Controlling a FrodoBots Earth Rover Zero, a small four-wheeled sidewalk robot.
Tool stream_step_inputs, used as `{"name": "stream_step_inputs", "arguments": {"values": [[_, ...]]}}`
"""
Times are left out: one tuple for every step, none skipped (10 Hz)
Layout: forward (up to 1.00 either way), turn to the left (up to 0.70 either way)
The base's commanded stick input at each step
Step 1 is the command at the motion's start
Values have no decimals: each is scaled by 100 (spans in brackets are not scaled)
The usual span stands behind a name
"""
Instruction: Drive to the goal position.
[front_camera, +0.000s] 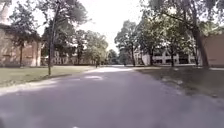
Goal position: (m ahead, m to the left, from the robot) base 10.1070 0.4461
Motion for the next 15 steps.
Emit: {"name": "stream_step_inputs", "arguments": {"values": [[85,-30],[85,0],[85,0],[85,0],[85,0],[85,0],[85,0],[85,0],[85,0],[85,0],[85,0],[85,0],[85,0],[85,0],[85,0]]}}
